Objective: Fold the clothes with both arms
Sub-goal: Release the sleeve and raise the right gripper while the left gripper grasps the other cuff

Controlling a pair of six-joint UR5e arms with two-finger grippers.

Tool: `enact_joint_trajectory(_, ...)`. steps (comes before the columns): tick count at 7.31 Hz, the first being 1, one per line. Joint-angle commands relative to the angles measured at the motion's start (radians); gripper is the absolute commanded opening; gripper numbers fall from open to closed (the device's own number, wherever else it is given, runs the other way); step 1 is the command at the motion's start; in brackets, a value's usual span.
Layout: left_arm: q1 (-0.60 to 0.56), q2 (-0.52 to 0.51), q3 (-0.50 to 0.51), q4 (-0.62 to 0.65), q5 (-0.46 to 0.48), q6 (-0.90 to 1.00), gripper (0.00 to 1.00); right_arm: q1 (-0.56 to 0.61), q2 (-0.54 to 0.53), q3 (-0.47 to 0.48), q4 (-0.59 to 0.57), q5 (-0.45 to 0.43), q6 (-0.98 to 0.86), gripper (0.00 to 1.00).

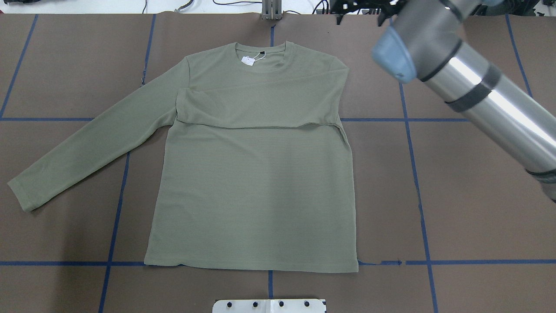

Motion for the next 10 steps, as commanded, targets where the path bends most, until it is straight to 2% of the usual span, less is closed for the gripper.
enact_joint_trajectory(1,0.182,0.08,0.001,-0.099,0.16,-0.063,1.0,0.114,-0.288,0.206,0.004,0.1,-0.14,1.0)
enact_joint_trajectory(3,0.333,0.102,0.001,-0.107,0.244,-0.13,1.0,0.119,-0.49,0.359,0.012,0.087,-0.179,1.0)
enact_joint_trajectory(4,0.428,0.1,0.001,-0.117,0.297,-0.202,1.0,0.119,-0.528,0.39,0.012,0.082,-0.177,1.0)
enact_joint_trajectory(6,0.618,0.099,0.004,-0.13,0.429,-0.337,1.0,0.119,-0.55,0.396,0.019,0.079,-0.176,1.0)
enact_joint_trajectory(8,0.68,0.097,0.007,-0.13,0.462,-0.342,1.0,0.119,-0.55,0.396,0.019,0.079,-0.174,1.0)
enact_joint_trajectory(9,0.7,0.097,0.01,-0.128,0.495,-0.342,0.92,0.119,-0.55,0.396,0.019,0.079,-0.174,1.0)
enact_joint_trajectory(10,0.705,0.097,0.016,-0.128,0.499,-0.342,0.73,0.119,-0.55,0.396,0.019,0.079,-0.173,1.0)
